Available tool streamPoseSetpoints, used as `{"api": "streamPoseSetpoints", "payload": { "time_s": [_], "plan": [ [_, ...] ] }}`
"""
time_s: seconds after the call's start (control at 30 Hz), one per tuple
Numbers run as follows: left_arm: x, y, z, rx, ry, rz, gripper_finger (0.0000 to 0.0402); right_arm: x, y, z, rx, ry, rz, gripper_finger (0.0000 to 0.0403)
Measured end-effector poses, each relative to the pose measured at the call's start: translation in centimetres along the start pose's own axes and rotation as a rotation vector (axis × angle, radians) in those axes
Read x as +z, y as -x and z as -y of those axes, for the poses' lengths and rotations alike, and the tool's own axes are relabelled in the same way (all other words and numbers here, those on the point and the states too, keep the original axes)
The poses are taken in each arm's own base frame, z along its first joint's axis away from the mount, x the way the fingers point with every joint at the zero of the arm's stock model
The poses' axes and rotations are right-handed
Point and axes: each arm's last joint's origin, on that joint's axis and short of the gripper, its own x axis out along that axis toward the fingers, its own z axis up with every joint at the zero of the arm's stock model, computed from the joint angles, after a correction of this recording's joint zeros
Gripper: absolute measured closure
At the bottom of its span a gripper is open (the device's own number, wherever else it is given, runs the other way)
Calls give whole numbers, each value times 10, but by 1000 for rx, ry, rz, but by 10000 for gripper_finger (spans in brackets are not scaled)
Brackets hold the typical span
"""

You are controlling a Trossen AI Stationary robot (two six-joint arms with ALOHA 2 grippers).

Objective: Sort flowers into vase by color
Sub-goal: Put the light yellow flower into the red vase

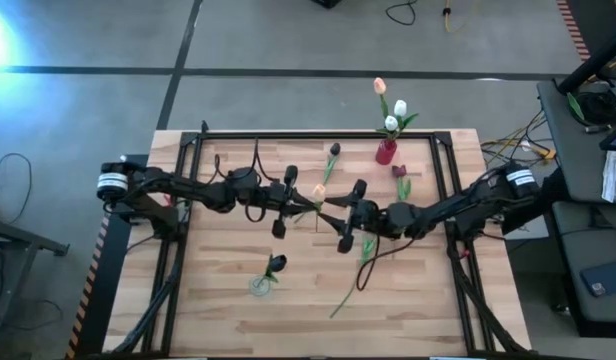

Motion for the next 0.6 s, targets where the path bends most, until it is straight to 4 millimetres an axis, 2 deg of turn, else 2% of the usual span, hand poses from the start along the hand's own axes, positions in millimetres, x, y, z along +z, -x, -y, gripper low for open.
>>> {"api": "streamPoseSetpoints", "payload": {
  "time_s": [0.17, 0.3, 0.4, 0.6],
  "plan": [
    [-1, 1, 0, 0, 11, -2, 401, 7, -9, -3, -6, 2, 24, 224],
    [-1, 1, 0, 0, 12, -5, 401, 10, -11, -3, -9, -5, 35, 240],
    [-1, 1, 0, 0, 11, 0, 401, 10, -12, -1, -16, -19, 35, 269],
    [0, 1, 0, 29, 36, 9, 401, 8, -16, 8, 17, -43, 25, 354]
  ]
}}
